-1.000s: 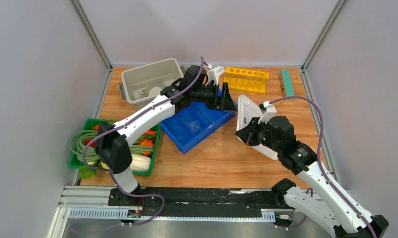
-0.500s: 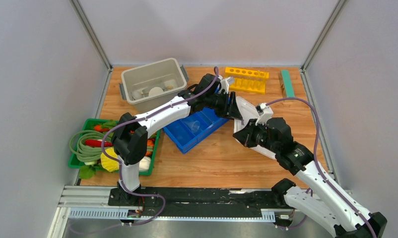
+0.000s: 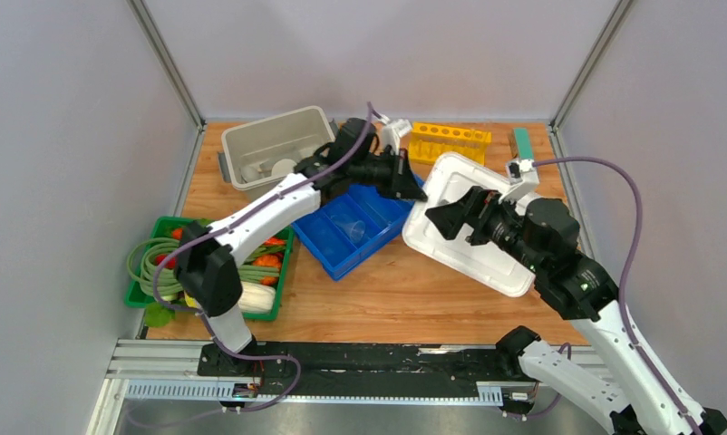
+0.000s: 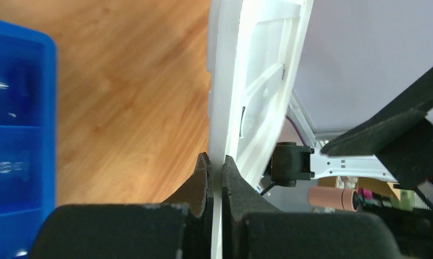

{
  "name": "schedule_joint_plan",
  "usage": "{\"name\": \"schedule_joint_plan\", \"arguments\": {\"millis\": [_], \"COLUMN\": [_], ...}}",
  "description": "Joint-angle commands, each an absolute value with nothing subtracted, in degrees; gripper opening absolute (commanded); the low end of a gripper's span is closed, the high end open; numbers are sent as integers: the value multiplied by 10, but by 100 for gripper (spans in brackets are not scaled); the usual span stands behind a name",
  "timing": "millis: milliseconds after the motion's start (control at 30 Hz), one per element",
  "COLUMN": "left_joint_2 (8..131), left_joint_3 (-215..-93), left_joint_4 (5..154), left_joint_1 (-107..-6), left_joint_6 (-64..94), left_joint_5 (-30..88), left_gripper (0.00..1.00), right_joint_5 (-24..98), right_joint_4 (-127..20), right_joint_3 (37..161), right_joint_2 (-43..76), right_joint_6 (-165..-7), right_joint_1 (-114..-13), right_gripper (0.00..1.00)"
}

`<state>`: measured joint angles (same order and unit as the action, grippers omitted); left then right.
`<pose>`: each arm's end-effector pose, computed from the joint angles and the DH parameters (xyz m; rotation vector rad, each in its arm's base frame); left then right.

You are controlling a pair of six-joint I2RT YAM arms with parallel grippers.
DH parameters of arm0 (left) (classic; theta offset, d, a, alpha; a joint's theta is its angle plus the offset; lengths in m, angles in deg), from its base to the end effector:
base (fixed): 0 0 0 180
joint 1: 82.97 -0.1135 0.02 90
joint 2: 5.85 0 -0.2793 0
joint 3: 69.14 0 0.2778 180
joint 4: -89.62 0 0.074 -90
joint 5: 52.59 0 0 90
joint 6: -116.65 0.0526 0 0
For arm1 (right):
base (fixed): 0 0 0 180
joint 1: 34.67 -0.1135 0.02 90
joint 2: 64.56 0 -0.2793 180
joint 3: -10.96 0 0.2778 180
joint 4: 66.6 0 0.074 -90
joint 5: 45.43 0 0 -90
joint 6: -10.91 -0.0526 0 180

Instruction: Organize the chemistry lab equipment

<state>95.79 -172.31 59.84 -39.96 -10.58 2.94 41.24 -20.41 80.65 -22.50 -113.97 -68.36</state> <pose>0.3142 -0.3338 0.3389 0.5369 2.2539 -1.4182 0.1470 0.1017 0.3892 -0.0209 1.9900 0.8538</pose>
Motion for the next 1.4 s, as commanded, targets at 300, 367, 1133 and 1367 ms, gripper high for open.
{"name": "schedule_joint_plan", "arguments": {"millis": [300,367,1133,1367], "left_joint_2": [755,735,563,654], "left_joint_3": [-1696,-1688,-1542,-1708], "left_joint_4": [528,517,609,377], "left_joint_1": [-638,-659,-693,-704], "left_joint_6": [-128,-128,147,3], "left_joint_5": [31,29,124,92], "left_gripper": [0,0,0,0], "right_joint_5": [362,365,263,235], "right_joint_4": [-518,-517,-387,-595], "right_joint_3": [857,869,931,728], "right_joint_2": [-158,-139,-109,-206], "right_joint_6": [-732,-648,-917,-561], "right_joint_1": [-696,-703,-569,-592], "right_gripper": [92,94,95,98]}}
